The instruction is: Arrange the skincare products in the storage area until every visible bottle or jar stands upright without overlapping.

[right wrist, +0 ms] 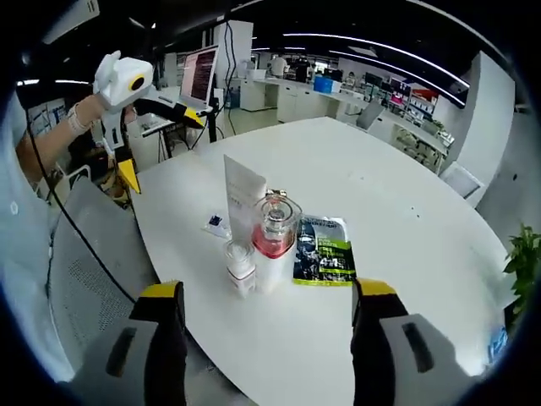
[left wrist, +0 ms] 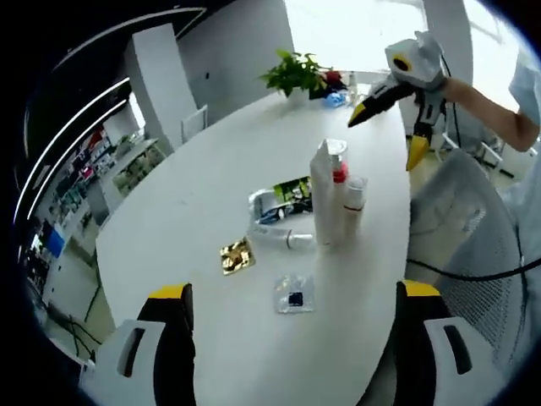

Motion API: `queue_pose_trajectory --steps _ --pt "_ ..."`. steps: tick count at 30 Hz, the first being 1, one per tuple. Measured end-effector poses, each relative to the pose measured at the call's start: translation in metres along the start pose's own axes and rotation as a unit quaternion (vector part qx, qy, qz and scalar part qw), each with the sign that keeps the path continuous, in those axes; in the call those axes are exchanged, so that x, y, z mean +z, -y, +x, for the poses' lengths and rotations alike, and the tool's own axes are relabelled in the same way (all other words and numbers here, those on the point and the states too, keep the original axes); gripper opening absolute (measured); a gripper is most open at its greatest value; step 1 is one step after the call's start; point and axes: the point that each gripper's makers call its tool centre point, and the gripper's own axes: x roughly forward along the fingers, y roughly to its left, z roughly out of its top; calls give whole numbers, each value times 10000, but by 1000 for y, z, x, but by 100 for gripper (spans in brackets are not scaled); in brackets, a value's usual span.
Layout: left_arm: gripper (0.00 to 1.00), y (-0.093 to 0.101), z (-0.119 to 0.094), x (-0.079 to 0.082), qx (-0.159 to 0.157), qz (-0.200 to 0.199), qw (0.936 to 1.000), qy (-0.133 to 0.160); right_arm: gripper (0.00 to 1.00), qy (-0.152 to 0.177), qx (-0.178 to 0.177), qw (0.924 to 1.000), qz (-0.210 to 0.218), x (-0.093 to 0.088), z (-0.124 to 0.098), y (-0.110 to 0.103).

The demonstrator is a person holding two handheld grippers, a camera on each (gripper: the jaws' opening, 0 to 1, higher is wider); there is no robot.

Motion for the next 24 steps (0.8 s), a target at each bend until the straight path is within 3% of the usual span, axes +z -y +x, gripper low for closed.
queue_pose_trajectory --steps 4,9,16,18,19,20,21,23,24 --pt "97 -8 19 7 -162 321 9993 54 68 -35 115 9999 73 -5 3 -3" --pt "87 -21 44 9 -382 697 9968 -83 54 88 134 9998 93 -4 5 -3" --pt "72 -29 81 15 -645 1689 9834 -149 43 59 216 9995 242 -11 7 -3" --pt "65 -29 89 16 -694 1782 9814 -143 42 40 223 9993 302 -12 8 -3" --pt "63 -29 96 19 -781 1997 9767 -64 41 21 242 9992 305 -14 8 -4" --pt "62 -30 99 18 -766 1963 9775 -105 40 25 263 9991 324 -14 9 -5" --pt "62 -30 105 19 -830 2113 9738 -127 38 38 329 9986 413 -15 9 -7" --pt "58 -27 114 21 -980 2641 9595 -97 37 35 360 9984 425 -16 11 -9" --pt "56 -29 118 18 -972 2762 9560 -188 36 5 371 9984 437 -17 11 -11"
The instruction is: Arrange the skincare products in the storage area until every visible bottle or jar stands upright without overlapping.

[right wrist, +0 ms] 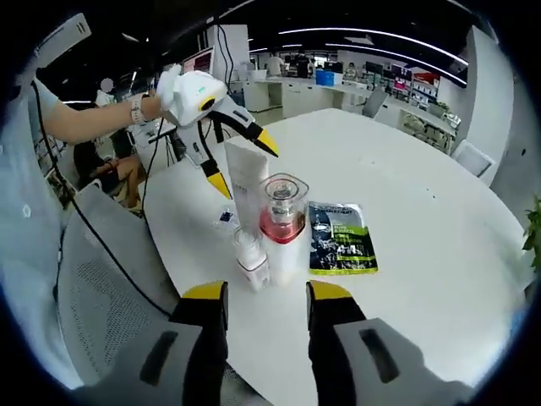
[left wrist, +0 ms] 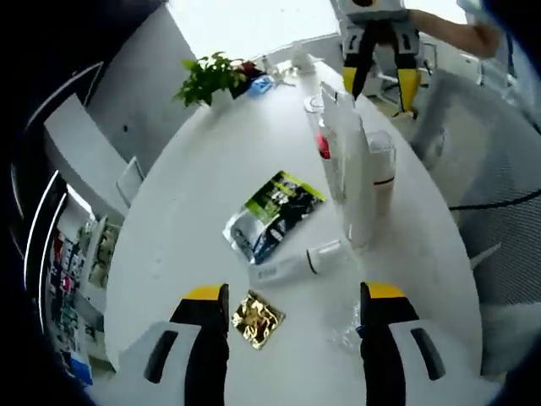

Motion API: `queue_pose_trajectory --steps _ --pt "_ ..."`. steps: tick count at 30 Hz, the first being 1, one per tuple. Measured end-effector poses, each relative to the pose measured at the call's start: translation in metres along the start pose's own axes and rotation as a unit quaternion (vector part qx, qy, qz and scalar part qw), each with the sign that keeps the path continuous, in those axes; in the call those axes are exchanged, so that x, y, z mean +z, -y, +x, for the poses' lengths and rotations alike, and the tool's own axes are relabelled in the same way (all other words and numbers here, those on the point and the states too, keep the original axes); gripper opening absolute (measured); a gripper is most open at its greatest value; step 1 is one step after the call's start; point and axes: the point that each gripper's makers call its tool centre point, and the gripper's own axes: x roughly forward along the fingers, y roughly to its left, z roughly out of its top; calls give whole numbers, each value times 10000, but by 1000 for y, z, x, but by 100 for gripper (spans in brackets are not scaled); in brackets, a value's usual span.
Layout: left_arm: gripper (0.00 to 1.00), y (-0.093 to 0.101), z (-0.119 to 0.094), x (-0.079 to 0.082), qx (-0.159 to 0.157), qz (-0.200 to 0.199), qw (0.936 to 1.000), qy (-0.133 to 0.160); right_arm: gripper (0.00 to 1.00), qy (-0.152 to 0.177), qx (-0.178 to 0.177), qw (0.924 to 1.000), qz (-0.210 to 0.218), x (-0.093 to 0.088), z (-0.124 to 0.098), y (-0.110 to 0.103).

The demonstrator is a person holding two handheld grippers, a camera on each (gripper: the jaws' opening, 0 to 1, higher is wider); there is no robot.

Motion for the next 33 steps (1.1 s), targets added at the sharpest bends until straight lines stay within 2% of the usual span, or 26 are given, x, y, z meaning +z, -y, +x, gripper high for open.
queue_pose_trajectory --steps 2,4,8,10,13,14,16,21,24,27,33 --pt "54 1 10 1 -151 373 9992 -10 34 3 43 10000 20 -1 1 -1" --pt "53 4 19 -1 -320 554 9979 -75 34 -2 73 10000 66 -2 2 -2" --pt "54 14 34 5 -675 1119 9914 47 33 -8 52 9999 121 -5 3 -1" --pt "54 14 42 8 -744 1423 9870 94 33 -6 45 9999 167 -6 2 0" --pt "54 22 51 9 -1110 1738 9784 116 33 -1 37 9997 221 -9 2 1" --pt "54 28 54 7 -1349 1880 9728 84 33 -1 36 9997 228 -9 2 1" --pt "54 31 59 6 -1509 2083 9663 80 33 -16 24 9997 256 -13 2 1" --pt "47 35 70 1 -1867 2246 9564 67 33 6 3 9992 402 -19 0 2" --pt "44 37 76 -3 -2130 2192 9521 42 33 18 -21 9989 475 -20 0 4" --pt "37 33 81 -7 -2184 2228 9501 19 33 17 -48 9986 518 -22 -1 6" --pt "21 34 79 -12 -2448 2006 9486 23 32 34 -77 9981 606 -19 -2 11"
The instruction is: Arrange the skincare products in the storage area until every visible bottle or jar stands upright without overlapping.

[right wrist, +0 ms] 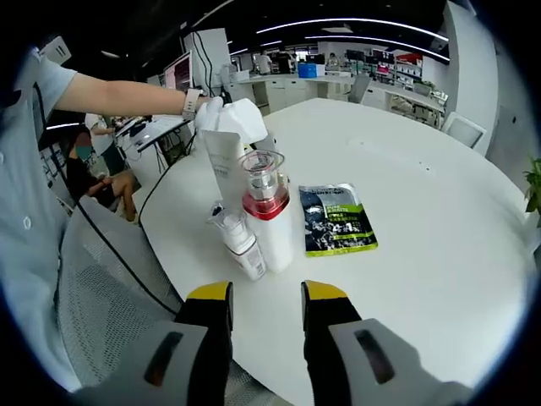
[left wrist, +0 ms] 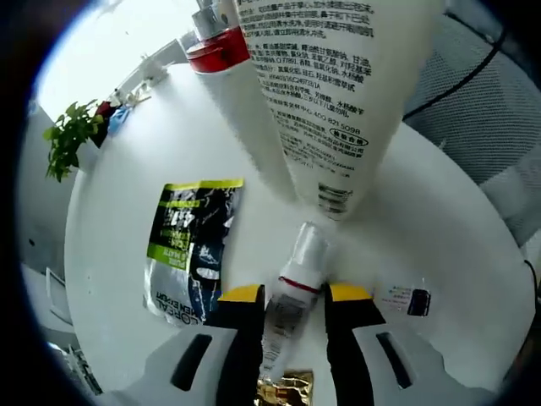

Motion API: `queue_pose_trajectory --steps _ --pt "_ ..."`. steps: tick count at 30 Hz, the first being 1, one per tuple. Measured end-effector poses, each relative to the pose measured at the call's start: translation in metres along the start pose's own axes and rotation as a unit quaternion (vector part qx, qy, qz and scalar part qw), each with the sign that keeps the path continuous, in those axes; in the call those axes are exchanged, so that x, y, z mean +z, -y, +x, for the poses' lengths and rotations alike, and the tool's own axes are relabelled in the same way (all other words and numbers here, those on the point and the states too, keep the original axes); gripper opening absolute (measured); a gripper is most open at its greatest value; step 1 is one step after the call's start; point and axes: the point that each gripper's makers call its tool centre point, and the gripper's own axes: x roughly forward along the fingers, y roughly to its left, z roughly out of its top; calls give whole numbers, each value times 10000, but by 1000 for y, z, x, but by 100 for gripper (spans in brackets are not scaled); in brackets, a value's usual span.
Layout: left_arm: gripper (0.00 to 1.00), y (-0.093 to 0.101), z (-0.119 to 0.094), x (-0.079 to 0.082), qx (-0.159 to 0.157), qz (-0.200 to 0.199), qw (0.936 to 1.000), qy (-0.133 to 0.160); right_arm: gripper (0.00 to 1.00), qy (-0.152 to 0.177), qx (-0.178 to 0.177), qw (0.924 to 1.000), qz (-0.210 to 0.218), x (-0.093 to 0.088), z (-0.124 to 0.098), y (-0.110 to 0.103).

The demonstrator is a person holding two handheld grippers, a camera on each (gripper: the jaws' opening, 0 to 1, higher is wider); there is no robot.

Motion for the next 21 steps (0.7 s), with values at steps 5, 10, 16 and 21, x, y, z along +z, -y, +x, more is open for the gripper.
queue_pose_trajectory --steps 5,10,16,21 --pt "18 1 -3 -3 168 -216 9996 78 32 0 0 10000 1 4 1 3" --pt "17 9 -8 -10 272 -520 9983 -66 33 3 122 9999 -38 8 4 -1" --pt "16 23 -18 -19 486 -1037 9931 -268 30 96 270 9996 -86 15 5 -12" --pt "16 31 -37 -15 946 -1575 9829 -94 27 223 335 9991 -89 21 3 -21"
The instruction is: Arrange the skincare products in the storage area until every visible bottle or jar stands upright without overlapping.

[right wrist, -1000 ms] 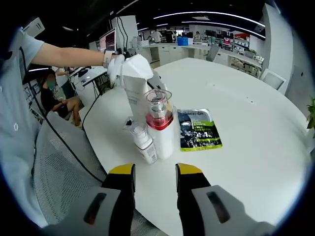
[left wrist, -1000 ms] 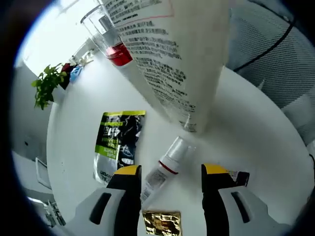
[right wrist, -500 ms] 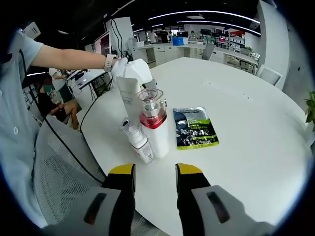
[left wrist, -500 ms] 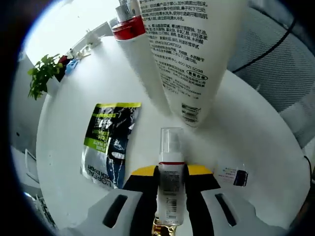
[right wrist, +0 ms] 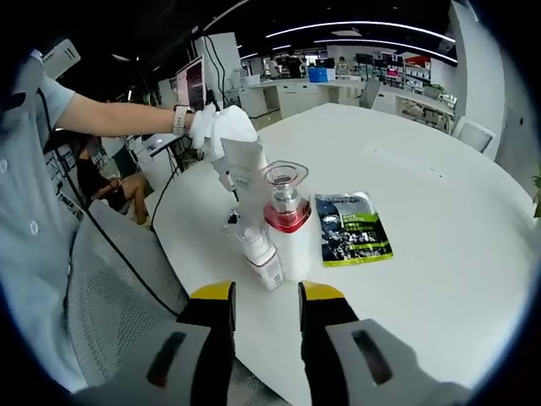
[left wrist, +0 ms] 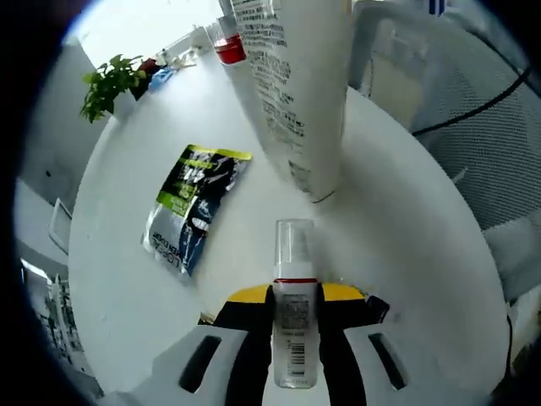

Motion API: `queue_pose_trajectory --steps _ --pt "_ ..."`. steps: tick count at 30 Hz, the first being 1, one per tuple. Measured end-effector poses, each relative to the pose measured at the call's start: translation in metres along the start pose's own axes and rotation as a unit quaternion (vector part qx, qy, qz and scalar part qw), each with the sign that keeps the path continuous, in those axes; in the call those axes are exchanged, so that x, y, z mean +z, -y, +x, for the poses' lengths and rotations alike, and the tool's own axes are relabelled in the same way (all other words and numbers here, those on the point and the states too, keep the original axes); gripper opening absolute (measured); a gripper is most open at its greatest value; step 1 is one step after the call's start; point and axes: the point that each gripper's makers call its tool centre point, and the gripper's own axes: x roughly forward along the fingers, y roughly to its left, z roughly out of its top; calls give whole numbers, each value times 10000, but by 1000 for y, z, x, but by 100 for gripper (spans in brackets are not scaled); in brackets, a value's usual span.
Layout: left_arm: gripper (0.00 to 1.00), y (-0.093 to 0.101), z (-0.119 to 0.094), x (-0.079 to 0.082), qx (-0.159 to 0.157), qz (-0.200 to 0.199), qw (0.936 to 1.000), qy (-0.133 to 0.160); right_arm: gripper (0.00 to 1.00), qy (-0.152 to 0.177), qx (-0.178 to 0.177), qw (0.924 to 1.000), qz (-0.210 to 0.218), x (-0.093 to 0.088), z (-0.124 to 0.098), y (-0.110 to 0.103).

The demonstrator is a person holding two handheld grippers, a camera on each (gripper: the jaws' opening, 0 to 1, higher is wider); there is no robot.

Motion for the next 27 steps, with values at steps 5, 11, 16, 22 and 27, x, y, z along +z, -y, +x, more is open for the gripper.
queue_pose_trajectory --steps 5,11,16,22,27 --pt "16 11 -22 6 425 -645 9965 309 24 141 39 9999 72 2 -2 -10" --pt "16 32 -44 23 864 -1479 9809 918 20 402 71 9989 222 5 -4 -29" --pt "15 44 -61 40 1125 -2020 9609 1525 22 876 190 9957 223 19 -4 -46" --pt "15 63 -80 68 1158 -2545 9318 2316 22 1585 597 9849 362 41 -2 -69" --pt "15 73 -99 100 948 -2796 9021 3146 25 1828 824 9790 364 49 7 -82"
